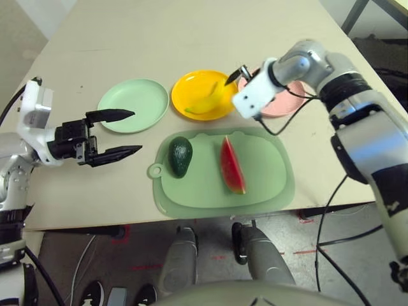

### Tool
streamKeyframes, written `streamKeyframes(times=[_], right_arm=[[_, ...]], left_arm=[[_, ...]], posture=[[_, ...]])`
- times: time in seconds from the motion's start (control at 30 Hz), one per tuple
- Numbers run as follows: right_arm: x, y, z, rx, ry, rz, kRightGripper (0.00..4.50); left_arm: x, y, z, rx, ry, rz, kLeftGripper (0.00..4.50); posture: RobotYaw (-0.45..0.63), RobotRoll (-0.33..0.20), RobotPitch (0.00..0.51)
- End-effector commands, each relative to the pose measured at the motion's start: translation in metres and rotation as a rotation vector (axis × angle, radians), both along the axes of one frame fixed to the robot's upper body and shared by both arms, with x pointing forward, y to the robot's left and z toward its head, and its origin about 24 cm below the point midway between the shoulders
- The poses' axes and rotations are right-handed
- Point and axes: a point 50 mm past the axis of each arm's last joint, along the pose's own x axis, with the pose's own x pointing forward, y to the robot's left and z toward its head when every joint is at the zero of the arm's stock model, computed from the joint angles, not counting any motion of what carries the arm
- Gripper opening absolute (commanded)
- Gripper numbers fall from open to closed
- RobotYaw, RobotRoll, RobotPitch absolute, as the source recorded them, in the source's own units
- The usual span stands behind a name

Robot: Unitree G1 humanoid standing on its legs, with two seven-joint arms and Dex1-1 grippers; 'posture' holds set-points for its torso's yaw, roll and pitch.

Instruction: Place the fruits into color-matched plates.

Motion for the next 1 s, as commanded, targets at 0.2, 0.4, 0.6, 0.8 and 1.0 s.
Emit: streamKeyframes(times=[0.2, 0.4, 0.6, 0.8, 1.0], right_arm=[[-0.042, -0.006, 0.011, -0.12, 0.003, 0.265, 4.47], [-0.076, 0.02, -0.007, -0.132, 0.05, 0.448, 4.47], [-0.087, 0.031, -0.019, -0.144, 0.079, 0.504, 4.47], [-0.089, 0.037, -0.027, -0.16, 0.094, 0.53, 4.47], [-0.091, 0.04, -0.046, -0.192, 0.131, 0.553, 4.47]], left_arm=[[0.003, 0.001, -0.007, 0.043, 0.046, -0.068, 4.5], [0.008, -0.005, -0.005, 0.077, 0.086, -0.133, 4.5], [0.004, -0.006, -0.005, 0.089, 0.127, -0.159, 4.5], [0.0, -0.005, -0.009, 0.084, 0.138, -0.165, 4.5], [-0.003, -0.009, -0.011, 0.086, 0.142, -0.193, 4.5]], posture=[[-0.09, 0.0, 0.215], [-0.09, 0.0, 0.211], [-0.08, 0.0, 0.214], [-0.07, 0.0, 0.214], [-0.05, 0.0, 0.218]])
